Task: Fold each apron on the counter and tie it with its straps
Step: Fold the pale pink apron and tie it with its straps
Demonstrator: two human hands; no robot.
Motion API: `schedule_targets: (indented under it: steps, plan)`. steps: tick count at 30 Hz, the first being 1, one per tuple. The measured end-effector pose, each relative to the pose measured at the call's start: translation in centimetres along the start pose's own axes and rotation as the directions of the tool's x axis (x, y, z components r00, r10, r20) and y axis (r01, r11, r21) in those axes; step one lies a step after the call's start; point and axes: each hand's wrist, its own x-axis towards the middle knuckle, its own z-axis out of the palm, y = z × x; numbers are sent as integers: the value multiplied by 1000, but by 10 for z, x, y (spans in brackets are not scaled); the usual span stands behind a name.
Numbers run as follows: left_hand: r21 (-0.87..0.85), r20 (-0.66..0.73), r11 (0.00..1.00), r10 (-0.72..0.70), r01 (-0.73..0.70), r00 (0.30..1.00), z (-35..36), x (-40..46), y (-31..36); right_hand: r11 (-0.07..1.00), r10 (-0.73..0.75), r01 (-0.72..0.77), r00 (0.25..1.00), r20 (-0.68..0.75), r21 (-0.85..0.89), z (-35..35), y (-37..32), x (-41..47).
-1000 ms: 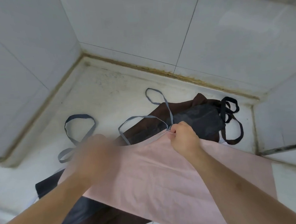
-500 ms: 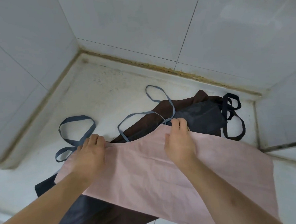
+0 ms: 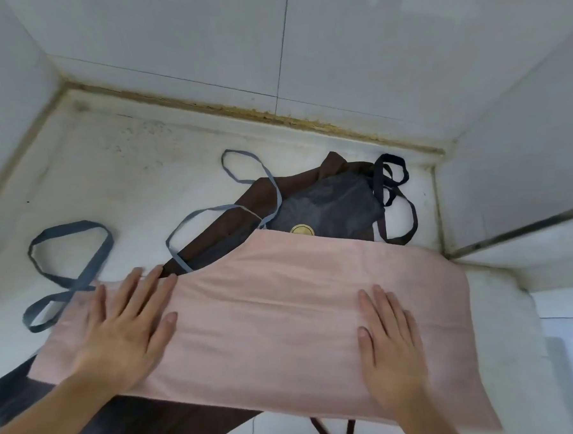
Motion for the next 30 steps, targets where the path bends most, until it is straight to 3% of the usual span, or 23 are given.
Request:
schedule_targets:
  steps: [3,5,6,10,12,14,17,21,24,30]
  plan:
    - [-12,-7,997,-72,72,997,0,0,11,994,105,-105,994,-11,1,-7,33,-5]
    - [-66,-84,992,-109,104,990,-4,2,34,992,122,-122,993,-10,18,-10,41,-7]
    - [-98,-123,993,-81,69,989,-7,3,47,989,145,-145,989,-13,41,-11,42,-7]
    - [-151,-200,941,272,-304,941,-15,1,105,921,364,-358,931,-12,153,-30,42,-13]
    - [-192,-145,897,376,-399,915,-17,-5,128,948,269,-269,963,22,168,-43,37,-29]
    - [-192,-87,876,433,-442,897,-16,-13,143,977,36,-57,994,100,207,-49,19,-49]
    - [-170,-38,883,438,-437,898,-16,-19,148,956,-257,220,947,193,195,-44,-19,-69]
    - [-111,9,891,444,-441,896,-23,-20,150,964,-241,202,940,241,175,-41,-53,-65]
    - [-107,61,899,433,-425,900,-24,-29,151,955,-294,278,920,259,99,-38,-68,-62]
    - [5,125,859,508,-512,852,-15,-52,149,922,-386,382,921,54,72,-38,-78,-61]
